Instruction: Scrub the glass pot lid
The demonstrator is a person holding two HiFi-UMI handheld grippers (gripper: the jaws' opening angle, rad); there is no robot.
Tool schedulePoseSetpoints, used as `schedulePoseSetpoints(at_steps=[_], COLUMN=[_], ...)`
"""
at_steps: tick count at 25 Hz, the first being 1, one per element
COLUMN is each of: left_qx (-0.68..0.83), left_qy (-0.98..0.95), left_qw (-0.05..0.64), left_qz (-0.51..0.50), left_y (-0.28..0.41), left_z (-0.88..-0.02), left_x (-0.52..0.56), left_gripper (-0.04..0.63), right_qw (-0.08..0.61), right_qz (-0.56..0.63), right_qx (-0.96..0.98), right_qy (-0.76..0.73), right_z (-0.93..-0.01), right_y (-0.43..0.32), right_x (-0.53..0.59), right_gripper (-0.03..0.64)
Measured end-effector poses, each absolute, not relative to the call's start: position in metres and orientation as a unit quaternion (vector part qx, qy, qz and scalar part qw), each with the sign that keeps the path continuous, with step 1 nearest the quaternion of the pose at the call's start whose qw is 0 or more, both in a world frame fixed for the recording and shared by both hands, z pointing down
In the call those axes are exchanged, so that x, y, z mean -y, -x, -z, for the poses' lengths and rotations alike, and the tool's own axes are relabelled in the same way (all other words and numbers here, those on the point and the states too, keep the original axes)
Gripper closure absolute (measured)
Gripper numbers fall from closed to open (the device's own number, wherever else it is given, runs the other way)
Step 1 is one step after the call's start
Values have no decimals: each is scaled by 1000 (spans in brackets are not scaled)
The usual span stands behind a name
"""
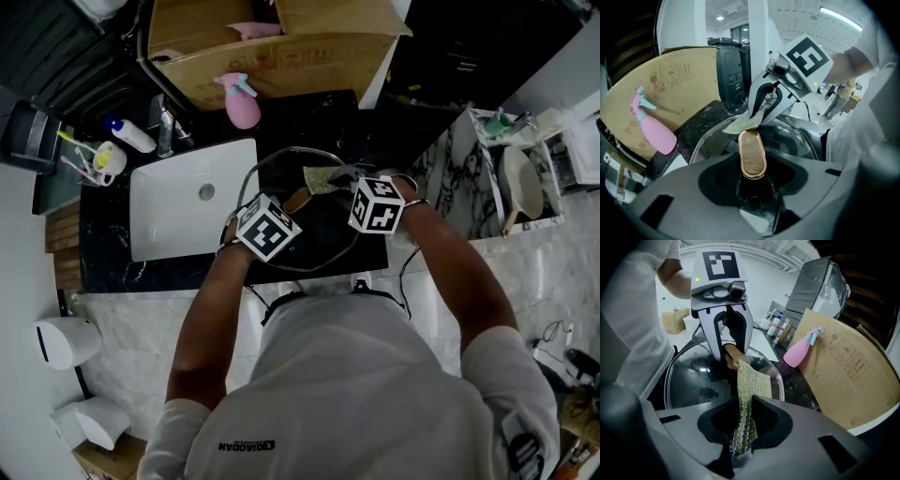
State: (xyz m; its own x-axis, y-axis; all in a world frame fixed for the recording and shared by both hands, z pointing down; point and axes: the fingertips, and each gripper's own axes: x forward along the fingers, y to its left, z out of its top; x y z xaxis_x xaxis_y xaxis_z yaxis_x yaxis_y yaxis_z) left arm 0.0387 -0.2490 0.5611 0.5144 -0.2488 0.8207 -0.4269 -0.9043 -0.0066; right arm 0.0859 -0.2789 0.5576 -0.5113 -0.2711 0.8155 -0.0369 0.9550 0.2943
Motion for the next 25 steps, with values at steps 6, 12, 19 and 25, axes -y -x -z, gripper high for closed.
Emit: schedulePoseSetpoints(at_steps=[6,12,19,25], left_qx=[192,184,167,168], left_qy=[-866,-867,-867,-871], left_qw=[100,107,129,130], left_qz=[-451,-450,-452,-443], left_y=[-39,-39,-38,-33], left_z=[-561,-560,-567,-552], left_x=[249,248,246,257], left_gripper=[413,413,411,411], right_qw=[491,488,477,466], right_qz=[105,70,12,-46], right_qx=[855,852,843,832], right_qy=[-132,-178,-249,-300], right_z=[-557,-557,-555,-555], right_y=[-88,-90,-90,-84], right_x=[269,259,247,232], right_gripper=[528,528,528,528])
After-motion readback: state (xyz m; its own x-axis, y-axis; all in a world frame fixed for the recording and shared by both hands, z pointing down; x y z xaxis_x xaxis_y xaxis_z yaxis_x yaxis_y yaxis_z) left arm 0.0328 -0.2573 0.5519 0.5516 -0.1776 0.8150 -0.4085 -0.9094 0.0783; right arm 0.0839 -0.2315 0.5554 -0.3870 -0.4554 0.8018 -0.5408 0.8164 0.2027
